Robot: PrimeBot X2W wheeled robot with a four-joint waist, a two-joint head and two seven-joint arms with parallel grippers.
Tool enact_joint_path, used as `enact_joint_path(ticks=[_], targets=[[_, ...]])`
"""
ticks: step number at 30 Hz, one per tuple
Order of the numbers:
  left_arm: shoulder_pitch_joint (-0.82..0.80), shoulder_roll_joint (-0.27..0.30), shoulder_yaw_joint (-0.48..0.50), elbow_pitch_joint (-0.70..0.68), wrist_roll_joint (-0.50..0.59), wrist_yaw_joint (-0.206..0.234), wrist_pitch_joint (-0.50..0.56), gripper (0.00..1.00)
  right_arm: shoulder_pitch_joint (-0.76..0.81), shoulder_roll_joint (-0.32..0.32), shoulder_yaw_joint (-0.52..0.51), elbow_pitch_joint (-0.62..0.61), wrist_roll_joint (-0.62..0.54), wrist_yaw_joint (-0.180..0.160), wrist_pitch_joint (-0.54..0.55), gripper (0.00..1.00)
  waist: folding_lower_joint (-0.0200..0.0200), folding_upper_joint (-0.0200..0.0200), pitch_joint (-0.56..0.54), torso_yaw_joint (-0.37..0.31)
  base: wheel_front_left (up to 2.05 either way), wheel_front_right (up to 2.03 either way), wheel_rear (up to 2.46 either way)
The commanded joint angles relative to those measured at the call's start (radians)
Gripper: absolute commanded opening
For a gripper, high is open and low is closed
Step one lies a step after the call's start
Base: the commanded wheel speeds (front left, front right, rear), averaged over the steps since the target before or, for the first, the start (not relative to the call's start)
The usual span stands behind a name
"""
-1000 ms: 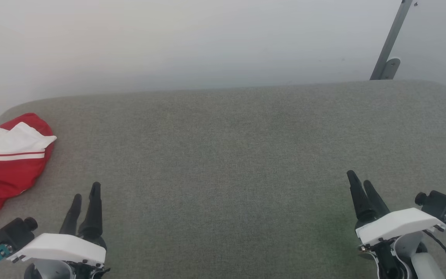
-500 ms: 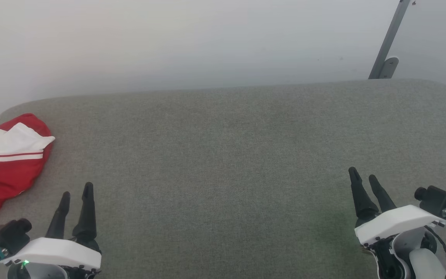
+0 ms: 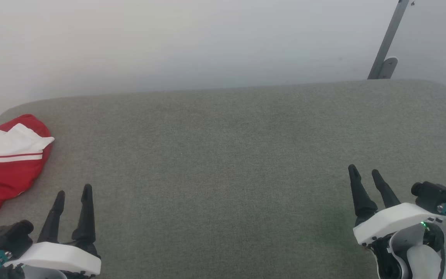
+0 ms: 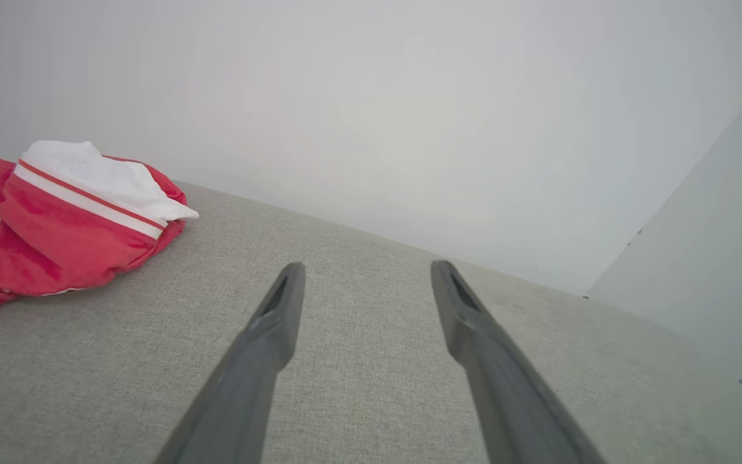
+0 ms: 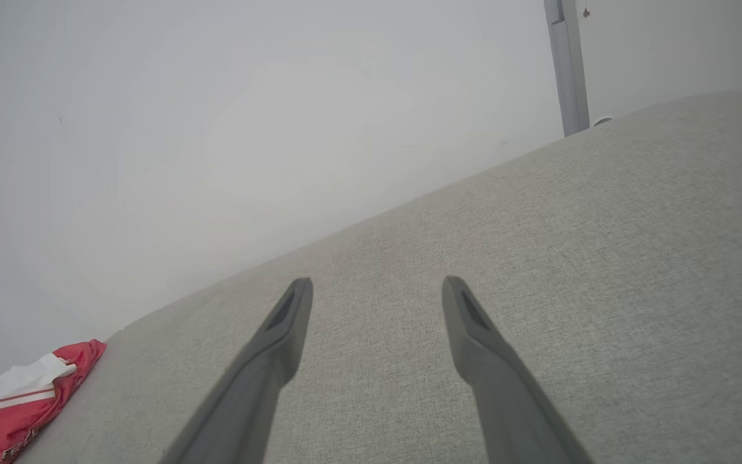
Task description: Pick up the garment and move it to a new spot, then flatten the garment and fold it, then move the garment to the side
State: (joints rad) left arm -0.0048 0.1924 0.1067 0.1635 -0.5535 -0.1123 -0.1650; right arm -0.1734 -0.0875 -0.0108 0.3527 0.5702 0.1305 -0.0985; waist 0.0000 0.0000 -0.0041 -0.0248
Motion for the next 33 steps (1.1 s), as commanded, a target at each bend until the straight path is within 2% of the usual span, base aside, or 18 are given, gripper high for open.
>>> enact_joint_path(ticks=[1,33], targets=[[-0.003,0.01,0.005,-0.012,0.023,-0.007,-0.009,1.0,-0.022,-0.003,-0.001,-0.01,-0.021,0.0,-0.011,1.0,0.0,0.0,0.0,-0.001,0.0,0.0,0.0],[0.02,0.027,0.028,-0.03,0.228,-0.017,-0.076,1.0,-0.038,-0.011,0.014,-0.005,-0.27,0.0,-0.066,1.0,0.0,0.0,-0.001,-0.011,0.0,0.0,0.0]])
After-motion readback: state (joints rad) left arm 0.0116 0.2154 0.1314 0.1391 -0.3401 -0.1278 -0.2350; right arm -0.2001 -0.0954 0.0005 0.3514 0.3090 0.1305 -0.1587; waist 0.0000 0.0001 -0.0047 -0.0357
